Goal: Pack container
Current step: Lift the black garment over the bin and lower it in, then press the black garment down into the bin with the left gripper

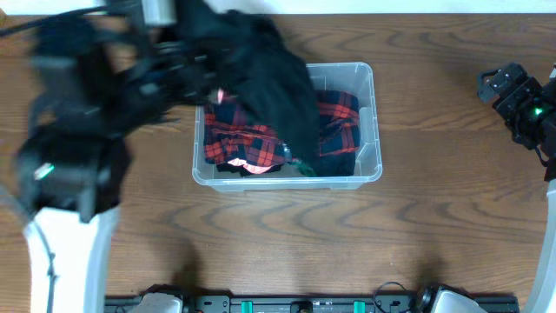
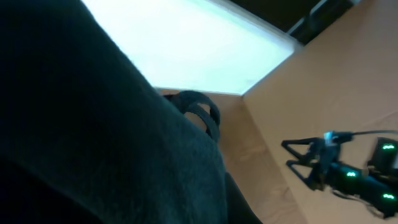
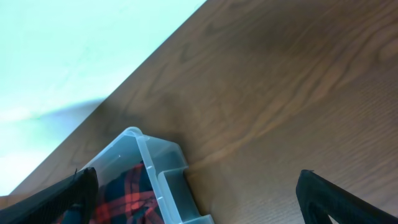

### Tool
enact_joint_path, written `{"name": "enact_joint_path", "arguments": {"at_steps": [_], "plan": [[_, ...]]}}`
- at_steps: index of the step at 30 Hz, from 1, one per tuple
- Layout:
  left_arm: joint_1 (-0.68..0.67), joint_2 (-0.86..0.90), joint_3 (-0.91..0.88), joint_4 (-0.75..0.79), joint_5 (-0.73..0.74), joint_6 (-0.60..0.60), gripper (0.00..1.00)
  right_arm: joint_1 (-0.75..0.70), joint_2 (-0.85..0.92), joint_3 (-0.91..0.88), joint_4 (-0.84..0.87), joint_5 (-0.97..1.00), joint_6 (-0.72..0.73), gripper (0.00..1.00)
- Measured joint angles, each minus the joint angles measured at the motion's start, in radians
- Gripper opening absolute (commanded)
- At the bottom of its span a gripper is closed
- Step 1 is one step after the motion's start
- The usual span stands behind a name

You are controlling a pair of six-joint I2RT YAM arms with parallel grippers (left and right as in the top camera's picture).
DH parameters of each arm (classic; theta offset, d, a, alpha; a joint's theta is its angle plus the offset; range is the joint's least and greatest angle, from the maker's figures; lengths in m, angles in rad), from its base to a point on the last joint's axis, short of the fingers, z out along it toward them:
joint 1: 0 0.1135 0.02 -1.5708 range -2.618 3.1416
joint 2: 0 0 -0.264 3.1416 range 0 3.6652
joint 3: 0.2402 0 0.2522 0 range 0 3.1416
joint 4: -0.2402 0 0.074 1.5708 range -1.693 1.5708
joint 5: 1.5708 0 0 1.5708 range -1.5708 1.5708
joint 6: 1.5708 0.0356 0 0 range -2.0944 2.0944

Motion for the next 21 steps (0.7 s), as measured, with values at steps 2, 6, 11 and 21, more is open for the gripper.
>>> {"name": "enact_joint_path", "arguments": {"at_steps": [2,6,11,21], "plan": [[-0.086,0.055,0.000,0.023,-0.077,-0.010,0.06,0.000,0.000,0.000,0.000,0.000,0.000,0.99],[-0.220,0.178,0.000,0.085,-0.201,-0.018,0.06,0.000,0.000,0.000,0.000,0.000,0.000,0.99],[-0.306,0.303,-0.001,0.089,-0.293,-0.018,0.06,0.000,0.000,0.000,0.000,0.000,0.000,0.99],[-0.357,0.354,-0.001,-0.066,-0.437,-0.025,0.06,0.000,0.000,0.000,0.000,0.000,0.000,0.99]]}}
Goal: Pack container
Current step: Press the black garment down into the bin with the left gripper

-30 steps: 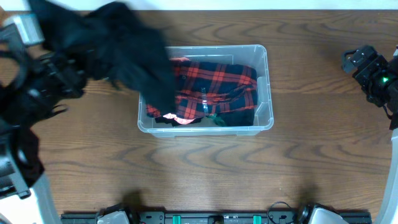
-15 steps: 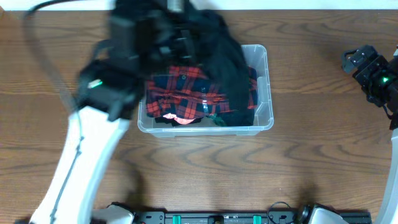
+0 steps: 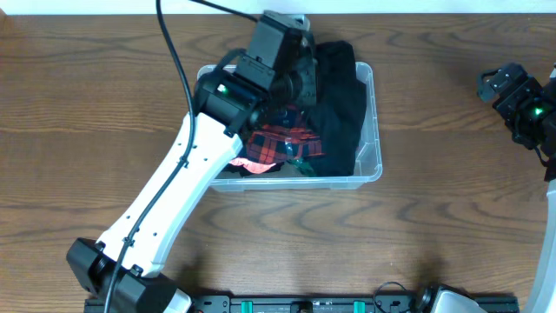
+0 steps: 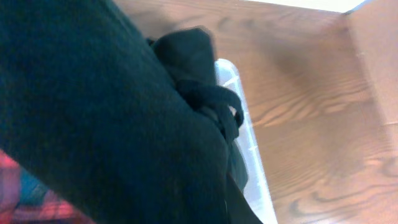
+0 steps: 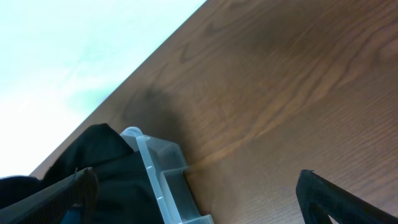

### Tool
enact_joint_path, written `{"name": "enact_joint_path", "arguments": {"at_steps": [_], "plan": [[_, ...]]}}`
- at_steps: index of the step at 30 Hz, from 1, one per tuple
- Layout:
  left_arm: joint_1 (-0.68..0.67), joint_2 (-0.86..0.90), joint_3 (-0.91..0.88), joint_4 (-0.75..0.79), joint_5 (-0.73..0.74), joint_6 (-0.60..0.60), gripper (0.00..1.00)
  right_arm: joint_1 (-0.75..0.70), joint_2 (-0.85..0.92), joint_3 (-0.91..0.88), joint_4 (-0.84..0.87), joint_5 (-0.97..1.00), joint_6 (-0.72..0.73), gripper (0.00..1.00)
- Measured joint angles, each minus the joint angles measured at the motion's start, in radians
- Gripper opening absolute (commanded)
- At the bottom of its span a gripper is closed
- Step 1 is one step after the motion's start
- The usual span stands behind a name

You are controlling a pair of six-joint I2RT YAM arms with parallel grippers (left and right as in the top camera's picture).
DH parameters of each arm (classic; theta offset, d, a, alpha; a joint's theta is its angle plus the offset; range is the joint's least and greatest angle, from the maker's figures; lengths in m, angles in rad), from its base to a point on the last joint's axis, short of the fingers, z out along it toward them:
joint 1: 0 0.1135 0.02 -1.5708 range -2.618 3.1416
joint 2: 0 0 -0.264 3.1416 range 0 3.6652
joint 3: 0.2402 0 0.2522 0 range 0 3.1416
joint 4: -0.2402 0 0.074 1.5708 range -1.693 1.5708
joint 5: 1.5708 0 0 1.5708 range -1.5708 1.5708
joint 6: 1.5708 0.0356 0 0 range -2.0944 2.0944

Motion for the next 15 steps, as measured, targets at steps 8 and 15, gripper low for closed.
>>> {"name": "enact_joint_path", "arguments": {"at_steps": [8,15], "plan": [[-0.060,0.000,0.000,-0.216,-0.148,-0.072,0.06,0.000,0.000,0.000,0.000,0.000,0.000,0.99],[-0.116,0.001,0.000,-0.334,-0.254,-0.151,0.34,0.000,0.000,0.000,0.000,0.000,0.000,0.99]]}}
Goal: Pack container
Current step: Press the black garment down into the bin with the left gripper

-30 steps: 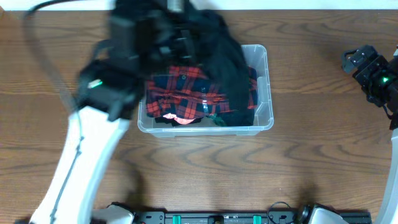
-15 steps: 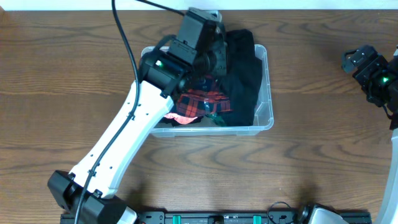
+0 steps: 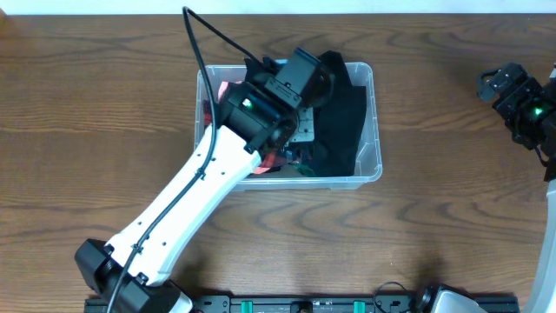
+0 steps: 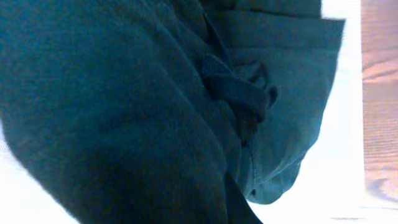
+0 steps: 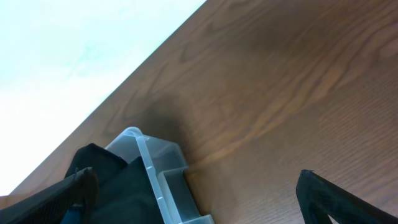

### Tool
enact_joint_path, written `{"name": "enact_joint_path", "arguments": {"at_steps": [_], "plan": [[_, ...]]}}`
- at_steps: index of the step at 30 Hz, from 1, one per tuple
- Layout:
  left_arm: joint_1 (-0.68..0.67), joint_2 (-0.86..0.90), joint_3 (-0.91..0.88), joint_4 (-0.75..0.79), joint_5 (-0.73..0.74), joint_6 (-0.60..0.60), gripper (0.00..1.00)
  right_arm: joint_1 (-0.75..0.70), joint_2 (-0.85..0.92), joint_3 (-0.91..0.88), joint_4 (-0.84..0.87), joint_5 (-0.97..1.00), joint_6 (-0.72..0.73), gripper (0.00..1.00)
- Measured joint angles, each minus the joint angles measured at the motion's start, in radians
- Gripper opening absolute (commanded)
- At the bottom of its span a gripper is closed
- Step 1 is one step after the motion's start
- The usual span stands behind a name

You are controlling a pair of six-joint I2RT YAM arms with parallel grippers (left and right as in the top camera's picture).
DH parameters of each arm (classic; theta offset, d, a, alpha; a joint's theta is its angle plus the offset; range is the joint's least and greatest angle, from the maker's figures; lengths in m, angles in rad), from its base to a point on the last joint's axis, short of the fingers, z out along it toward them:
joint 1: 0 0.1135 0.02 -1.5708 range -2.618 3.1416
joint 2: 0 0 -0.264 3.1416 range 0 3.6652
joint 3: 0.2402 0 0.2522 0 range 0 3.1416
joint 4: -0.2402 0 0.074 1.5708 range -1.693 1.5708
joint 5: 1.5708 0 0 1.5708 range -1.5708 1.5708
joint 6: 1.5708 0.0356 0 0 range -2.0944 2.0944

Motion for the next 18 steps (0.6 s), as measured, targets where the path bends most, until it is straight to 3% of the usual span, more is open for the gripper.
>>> {"name": "enact_joint_path", "arguments": {"at_steps": [2,3,8,11,18], "plan": [[-0.010,0.000,0.000,-0.027,-0.034,-0.003,0.55,0.000,0.000,0.000,0.000,0.000,0.000,0.99],[-0.011,0.000,0.000,-0.034,-0.053,-0.003,0.60,0.000,0.000,0.000,0.000,0.000,0.000,0.99],[0.006,-0.013,0.000,-0.056,-0.192,0.019,0.69,0.000,0.000,0.000,0.000,0.000,0.000,0.99],[0.029,-0.065,0.001,-0.025,-0.257,0.062,0.68,0.000,0.000,0.000,0.000,0.000,0.000,0.99],[0.059,-0.185,0.041,0.169,-0.216,0.270,0.49,0.000,0.000,0.000,0.000,0.000,0.000,0.99]]}}
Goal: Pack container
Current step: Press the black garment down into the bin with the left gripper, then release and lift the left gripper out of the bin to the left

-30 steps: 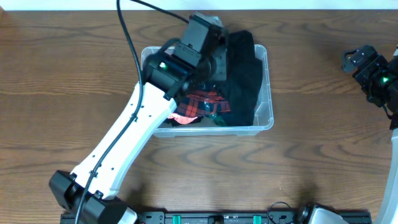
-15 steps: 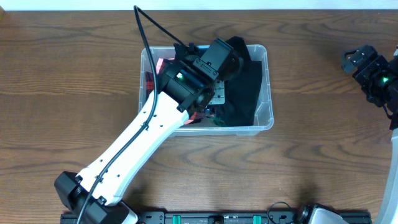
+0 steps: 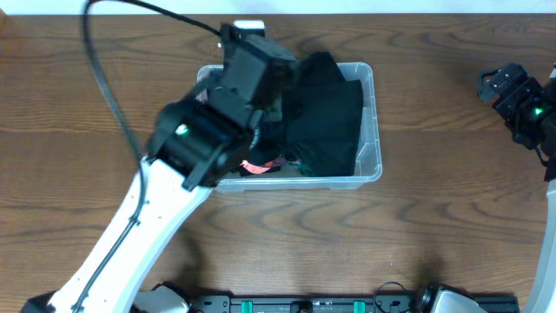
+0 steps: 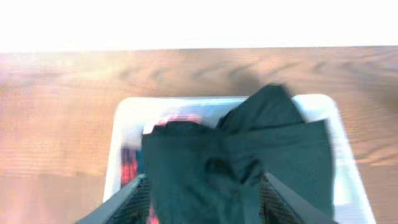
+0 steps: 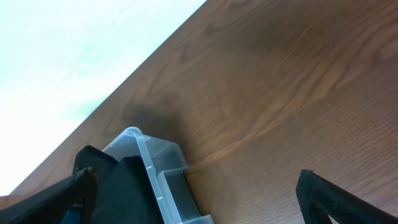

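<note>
A clear plastic container point(image 3: 375, 122) sits mid-table. A black garment point(image 3: 326, 117) fills its right and middle; red plaid cloth point(image 3: 261, 163) shows at the front left. My left gripper point(image 4: 202, 211) hangs open above the container, its fingers point(image 4: 124, 202) spread to either side of the black garment point(image 4: 249, 155) below, holding nothing. The container's rim point(image 4: 124, 109) and a strip of plaid point(image 4: 129, 163) show in that view. My right gripper point(image 3: 508, 91) stands open at the far right, apart from the container point(image 5: 161, 168).
Brown wooden table point(image 3: 434, 243) lies all round the container. My left arm point(image 3: 165, 200) slants from the front left across the container's left side. The table's back edge meets a white surface point(image 5: 62, 50).
My left gripper, which was pressed into the container with black cloth filling its view, is now open and higher up. The black garment lies in the container. The right arm has not moved.
My left gripper first held the black garment up over the container's back left. Then it was over the container with the garment draped in, then deep inside it. Now the garment rests on the plaid cloth and the gripper is open above.
</note>
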### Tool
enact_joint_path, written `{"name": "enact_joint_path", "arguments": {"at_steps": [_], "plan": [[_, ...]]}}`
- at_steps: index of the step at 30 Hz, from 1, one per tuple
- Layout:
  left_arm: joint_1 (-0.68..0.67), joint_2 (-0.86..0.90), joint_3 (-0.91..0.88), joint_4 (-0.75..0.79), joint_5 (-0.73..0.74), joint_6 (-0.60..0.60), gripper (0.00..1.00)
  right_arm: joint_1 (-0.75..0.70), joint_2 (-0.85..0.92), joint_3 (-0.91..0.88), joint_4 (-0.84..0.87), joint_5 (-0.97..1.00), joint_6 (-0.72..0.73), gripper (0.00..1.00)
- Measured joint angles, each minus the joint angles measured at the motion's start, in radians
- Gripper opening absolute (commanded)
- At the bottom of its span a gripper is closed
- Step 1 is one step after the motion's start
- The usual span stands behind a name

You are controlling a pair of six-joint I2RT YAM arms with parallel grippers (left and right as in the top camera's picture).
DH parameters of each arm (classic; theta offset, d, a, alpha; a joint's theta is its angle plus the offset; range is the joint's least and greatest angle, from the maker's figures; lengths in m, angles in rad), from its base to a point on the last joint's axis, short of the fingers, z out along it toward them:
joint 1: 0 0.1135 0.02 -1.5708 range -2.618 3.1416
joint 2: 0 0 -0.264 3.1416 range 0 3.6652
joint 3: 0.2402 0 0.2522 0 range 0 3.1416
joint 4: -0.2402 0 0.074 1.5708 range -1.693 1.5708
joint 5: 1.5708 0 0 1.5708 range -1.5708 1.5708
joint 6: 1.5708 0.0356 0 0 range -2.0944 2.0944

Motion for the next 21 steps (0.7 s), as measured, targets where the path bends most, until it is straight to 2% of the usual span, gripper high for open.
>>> {"name": "enact_joint_path", "arguments": {"at_steps": [4,9,14,21], "plan": [[0.001,0.078,0.006,-0.008,0.024,0.079,0.44,0.000,0.000,0.000,0.000,0.000,0.000,0.99],[0.001,0.325,-0.003,-0.085,0.039,0.097,0.45,0.000,0.000,0.000,0.000,0.000,0.000,0.99],[0.002,0.532,-0.017,-0.193,0.047,-0.008,0.46,0.000,0.000,0.000,0.000,0.000,0.000,0.99],[0.002,0.571,0.016,-0.227,0.064,-0.098,0.46,0.000,0.000,0.000,0.000,0.000,0.000,0.99]]}}
